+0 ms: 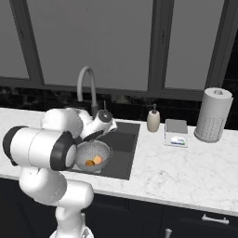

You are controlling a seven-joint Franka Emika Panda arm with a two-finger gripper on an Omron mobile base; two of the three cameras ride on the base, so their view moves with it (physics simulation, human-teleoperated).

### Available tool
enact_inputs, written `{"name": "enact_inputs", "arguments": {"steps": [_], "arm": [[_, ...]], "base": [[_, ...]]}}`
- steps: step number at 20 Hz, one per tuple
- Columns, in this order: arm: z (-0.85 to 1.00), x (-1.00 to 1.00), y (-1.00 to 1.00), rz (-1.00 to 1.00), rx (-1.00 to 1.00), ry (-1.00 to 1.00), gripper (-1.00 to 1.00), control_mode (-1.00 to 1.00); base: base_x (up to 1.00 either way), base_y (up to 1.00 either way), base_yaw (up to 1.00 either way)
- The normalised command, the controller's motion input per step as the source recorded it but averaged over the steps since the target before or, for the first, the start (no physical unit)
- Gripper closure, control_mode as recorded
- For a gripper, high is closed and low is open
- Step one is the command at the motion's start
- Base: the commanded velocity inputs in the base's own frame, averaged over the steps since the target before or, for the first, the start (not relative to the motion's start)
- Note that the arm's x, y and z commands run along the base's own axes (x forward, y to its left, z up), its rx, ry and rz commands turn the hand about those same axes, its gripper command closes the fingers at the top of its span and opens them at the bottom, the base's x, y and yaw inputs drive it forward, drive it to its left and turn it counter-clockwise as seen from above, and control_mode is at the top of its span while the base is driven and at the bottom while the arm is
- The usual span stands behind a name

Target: Put the colander in the sink, put the peach, peach in the colander, and turn on the sink faucet and pour water over the colander.

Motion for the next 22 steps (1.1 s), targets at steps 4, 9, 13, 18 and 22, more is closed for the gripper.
{"name": "enact_inputs", "arguments": {"steps": [4, 9, 13, 18, 22], "arm": [[0.51, 0.23, -0.21, 0.35, 0.08, -0.51, -1.00, -1.00], [0.34, 0.06, -0.08, 0.33, 0.23, -0.29, -1.00, -1.00], [0.33, 0.04, 0.00, 0.10, 0.36, -0.13, -1.00, -1.00], [0.52, 0.18, 0.00, 0.01, 0.35, -0.03, -1.00, -1.00], [0.63, 0.08, -0.01, 0.00, 0.24, 0.00, -1.00, -1.00]], "base": [[0.00, 0.00, 0.00], [0.00, 0.00, 0.00], [0.00, 0.00, 0.00], [0.00, 0.00, 0.00], [0.00, 0.00, 0.00]]}}
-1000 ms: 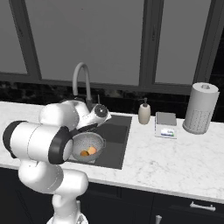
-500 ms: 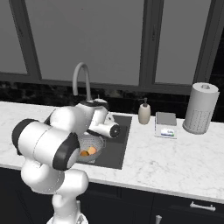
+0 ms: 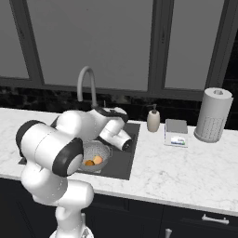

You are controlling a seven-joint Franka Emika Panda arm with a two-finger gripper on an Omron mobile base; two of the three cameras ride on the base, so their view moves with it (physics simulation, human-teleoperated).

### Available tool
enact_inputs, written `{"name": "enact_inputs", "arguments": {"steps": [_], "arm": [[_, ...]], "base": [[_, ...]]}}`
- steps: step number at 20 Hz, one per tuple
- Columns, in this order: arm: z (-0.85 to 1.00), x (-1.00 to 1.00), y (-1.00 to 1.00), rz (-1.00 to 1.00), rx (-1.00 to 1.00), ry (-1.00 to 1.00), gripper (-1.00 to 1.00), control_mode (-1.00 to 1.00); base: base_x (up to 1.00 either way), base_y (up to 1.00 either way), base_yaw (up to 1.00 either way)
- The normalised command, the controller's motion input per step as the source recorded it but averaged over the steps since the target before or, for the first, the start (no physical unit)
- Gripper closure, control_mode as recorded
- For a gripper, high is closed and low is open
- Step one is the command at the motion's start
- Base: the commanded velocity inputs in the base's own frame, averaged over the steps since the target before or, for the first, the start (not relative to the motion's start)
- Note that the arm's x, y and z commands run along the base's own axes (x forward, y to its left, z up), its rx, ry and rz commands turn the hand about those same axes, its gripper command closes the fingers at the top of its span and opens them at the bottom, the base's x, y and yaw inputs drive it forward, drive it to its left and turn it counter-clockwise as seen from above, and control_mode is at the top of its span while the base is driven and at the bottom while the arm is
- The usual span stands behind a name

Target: Put the colander in the sink, put the peach, peach in the colander, and turn on the sink faucet and pour water over the colander.

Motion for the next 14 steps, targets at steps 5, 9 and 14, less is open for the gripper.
{"name": "enact_inputs", "arguments": {"steps": [5, 9, 14], "arm": [[0.46, 0.08, 0.00, 0.00, 0.04, 0.00, -1.00, -1.00], [0.09, 0.16, 0.01, 0.00, 0.00, 0.00, -1.00, -1.00], [0.00, 0.26, 0.07, 0.00, -0.01, 0.00, -1.00, -1.00]], "base": [[0.00, 0.00, 0.00], [0.00, 0.00, 0.00], [0.00, 0.00, 0.00]]}}
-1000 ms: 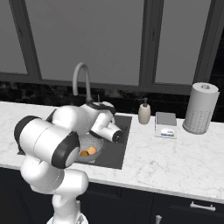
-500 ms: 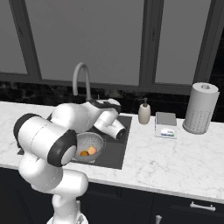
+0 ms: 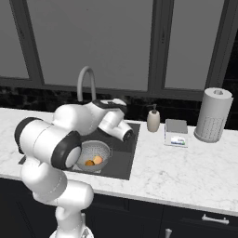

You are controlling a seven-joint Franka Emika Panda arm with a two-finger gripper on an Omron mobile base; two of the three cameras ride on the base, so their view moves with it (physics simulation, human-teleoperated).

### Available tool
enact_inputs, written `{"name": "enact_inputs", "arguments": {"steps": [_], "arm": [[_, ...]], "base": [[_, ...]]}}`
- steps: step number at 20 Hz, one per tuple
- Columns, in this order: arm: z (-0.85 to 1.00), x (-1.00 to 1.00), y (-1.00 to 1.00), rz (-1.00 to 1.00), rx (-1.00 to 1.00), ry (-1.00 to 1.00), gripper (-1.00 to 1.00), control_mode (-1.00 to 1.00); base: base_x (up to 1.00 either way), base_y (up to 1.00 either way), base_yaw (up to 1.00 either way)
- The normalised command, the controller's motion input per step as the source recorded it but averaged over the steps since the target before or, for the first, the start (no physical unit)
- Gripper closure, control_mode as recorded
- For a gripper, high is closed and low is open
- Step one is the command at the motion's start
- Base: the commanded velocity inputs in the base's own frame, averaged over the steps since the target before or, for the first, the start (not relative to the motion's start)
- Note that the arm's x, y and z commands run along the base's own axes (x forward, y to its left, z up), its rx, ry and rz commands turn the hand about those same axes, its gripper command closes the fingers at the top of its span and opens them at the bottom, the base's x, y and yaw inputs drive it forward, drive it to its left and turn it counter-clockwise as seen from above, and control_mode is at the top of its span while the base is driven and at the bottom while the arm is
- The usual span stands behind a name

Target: Put the colander in the sink, put the peach, peach in the colander, and turn on the sink faucet and pour water over the colander.

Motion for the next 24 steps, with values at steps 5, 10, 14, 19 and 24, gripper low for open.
{"name": "enact_inputs", "arguments": {"steps": [5, 10, 14, 19, 24], "arm": [[-0.02, 0.34, 0.04, 0.00, 0.00, 0.00, -1.00, -1.00], [-0.12, 0.36, 0.00, 0.00, 0.00, 0.00, -1.00, -1.00], [-0.20, 0.33, 0.01, 0.00, 0.00, 0.00, -1.00, -1.00], [-0.11, 0.39, 0.08, 0.00, 0.00, -0.01, -1.00, -1.00], [-0.06, 0.38, 0.08, 0.00, 0.00, 0.00, -1.00, -1.00]], "base": [[0.00, 0.00, 0.00], [0.00, 0.00, 0.00], [0.00, 0.00, 0.00], [0.00, 0.00, 0.00], [0.00, 0.00, 0.00]]}}
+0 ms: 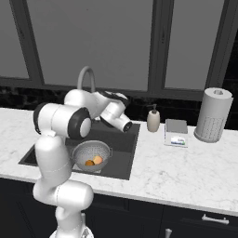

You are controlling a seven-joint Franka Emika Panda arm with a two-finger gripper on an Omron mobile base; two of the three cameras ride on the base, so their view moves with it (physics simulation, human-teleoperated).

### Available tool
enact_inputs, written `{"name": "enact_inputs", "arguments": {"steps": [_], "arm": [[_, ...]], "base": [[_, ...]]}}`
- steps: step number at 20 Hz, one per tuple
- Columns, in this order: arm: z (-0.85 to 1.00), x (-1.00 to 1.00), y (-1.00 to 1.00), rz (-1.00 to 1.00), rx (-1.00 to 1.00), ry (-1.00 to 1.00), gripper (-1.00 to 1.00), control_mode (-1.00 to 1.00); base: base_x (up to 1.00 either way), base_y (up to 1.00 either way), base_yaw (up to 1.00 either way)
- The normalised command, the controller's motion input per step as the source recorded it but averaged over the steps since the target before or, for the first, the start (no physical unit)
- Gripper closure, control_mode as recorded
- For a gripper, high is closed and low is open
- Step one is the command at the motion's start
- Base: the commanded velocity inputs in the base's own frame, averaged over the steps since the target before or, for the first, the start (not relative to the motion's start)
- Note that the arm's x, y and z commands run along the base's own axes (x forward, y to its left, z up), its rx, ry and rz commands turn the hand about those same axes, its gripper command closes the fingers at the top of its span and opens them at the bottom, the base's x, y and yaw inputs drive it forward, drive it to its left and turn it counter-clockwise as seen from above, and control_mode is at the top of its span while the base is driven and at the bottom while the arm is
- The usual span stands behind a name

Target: Put the colander in the sink, put the peach, peach in the colander, and turn on the sink faucet and pour water over the colander.

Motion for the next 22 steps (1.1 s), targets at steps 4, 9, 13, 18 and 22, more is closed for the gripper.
{"name": "enact_inputs", "arguments": {"steps": [4, 9, 13, 18, 22], "arm": [[-0.12, 0.33, 0.01, 0.00, 0.00, 0.00, -1.00, -1.00], [-0.21, 0.27, 0.00, 0.00, 0.00, 0.00, -1.00, -1.00], [-0.23, 0.31, 0.00, 0.00, 0.00, 0.00, -1.00, -1.00], [-0.18, 0.34, 0.00, 0.00, 0.00, 0.00, -1.00, -1.00], [-0.15, 0.36, 0.04, 0.00, 0.00, 0.00, -1.00, -1.00]], "base": [[0.00, 0.00, 0.00], [0.00, 0.00, 0.00], [0.00, 0.00, 0.00], [0.00, 0.00, 0.00], [0.00, 0.00, 0.00]]}}
